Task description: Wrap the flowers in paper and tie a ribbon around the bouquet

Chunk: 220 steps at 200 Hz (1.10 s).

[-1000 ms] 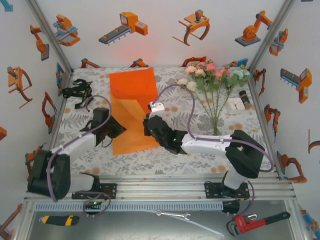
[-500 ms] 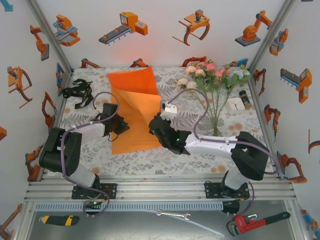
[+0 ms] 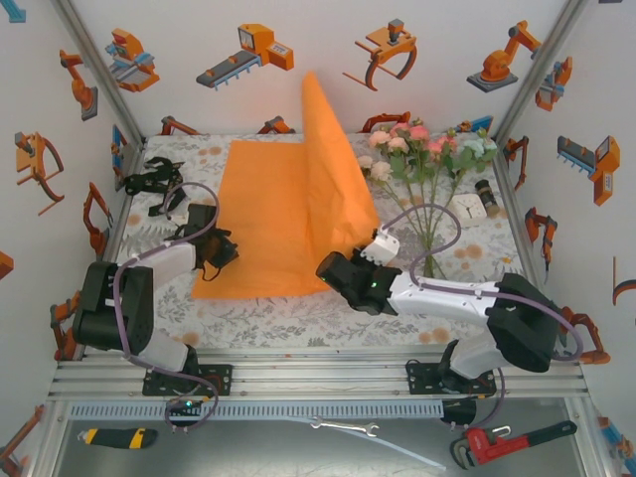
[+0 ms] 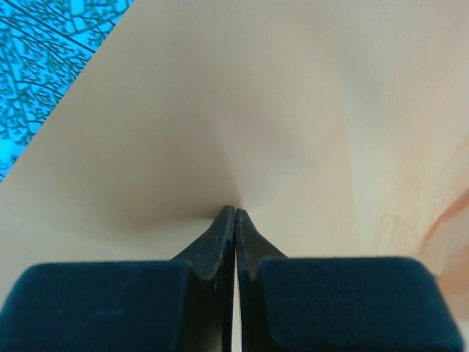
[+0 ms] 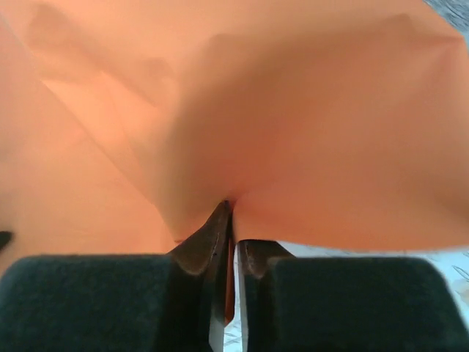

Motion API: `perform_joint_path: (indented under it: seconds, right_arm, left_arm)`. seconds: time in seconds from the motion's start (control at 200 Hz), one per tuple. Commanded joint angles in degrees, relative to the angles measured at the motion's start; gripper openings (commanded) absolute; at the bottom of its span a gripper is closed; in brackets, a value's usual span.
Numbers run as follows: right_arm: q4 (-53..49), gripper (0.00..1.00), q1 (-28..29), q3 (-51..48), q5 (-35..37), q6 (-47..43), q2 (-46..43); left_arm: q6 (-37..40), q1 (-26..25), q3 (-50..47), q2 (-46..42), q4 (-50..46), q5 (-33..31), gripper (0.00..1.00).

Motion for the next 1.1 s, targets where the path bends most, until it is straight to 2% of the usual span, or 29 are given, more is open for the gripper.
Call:
perform_joint_path:
  seconds: [0.0,0.145,0.255,0.325,0.365,0.451,0.591,0.721,0.811,0.871,0.896,0.966,1.096]
  right_arm:
    - [-4.48,0.24,-0.01,-1.23,-3.37,3.92,-0.84]
    - [-4.46,0.43,-0.05,-1.98,-8.88,-7.98,-5.13]
    - [-1.66,0.50,-0.42,-3.71,-14.06,-21.09,-11.41]
    - [-0.38,0.59,-1.26,-4.31,-17.31,-28.32,-15.75]
    - [0.16,0.60,-2.16,-3.85,-20.09,-33.63,-17.48]
    - [-1.89,0.66,-5.84,-0.16,-26.79,-43.62,-18.78]
    - [-7.10,0.66,-16.62,9.22,-41.21,-53.78,-14.96]
    - [-5.84,0.66,-24.16,14.89,-44.58,-60.80,-10.67]
    - [-5.88,0.58,-30.69,19.86,-49.84,-65.00,-4.11]
    - [-5.57,0.40,-34.66,22.20,-53.20,-65.96,0.49]
    - [-4.93,0.28,-35.79,22.68,-54.25,-66.15,2.27]
    - [-2.83,0.00,-38.17,23.15,-55.59,-66.24,6.40]
    - [1.45,0.00,-40.46,22.28,-57.02,-65.83,12.34]
  left_arm:
    - [3.65,1.26,0.39,-0.27,-5.75,-2.51,0.11]
    - [6.87,1.76,2.69,-1.73,-8.90,-4.79,0.14]
    - [9.31,2.01,4.64,-3.52,-11.35,-6.32,0.15]
    - [10.68,2.10,5.71,-5.14,-12.93,-6.67,0.15]
    - [11.23,2.11,6.05,-6.33,-13.79,-6.68,0.15]
    - [11.19,1.93,5.66,-9.59,-14.64,-5.18,0.15]
    - [7.81,-1.43,2.67,-15.27,-14.84,-2.84,0.14]
    - [2.78,-8.94,0.53,-16.69,-14.41,-3.67,0.13]
    - [-0.11,-12.86,-0.28,-14.74,-13.29,-3.81,0.11]
    - [-1.12,-14.24,-0.55,-12.99,-12.64,-4.36,0.05]
    - [-1.49,-14.46,-0.73,-12.26,-12.34,-4.54,0.00]
    - [-1.95,-14.67,-1.55,-11.04,-11.28,-4.78,0.00]
    - [-2.16,-14.52,-2.48,-9.79,-11.49,-6.19,0.00]
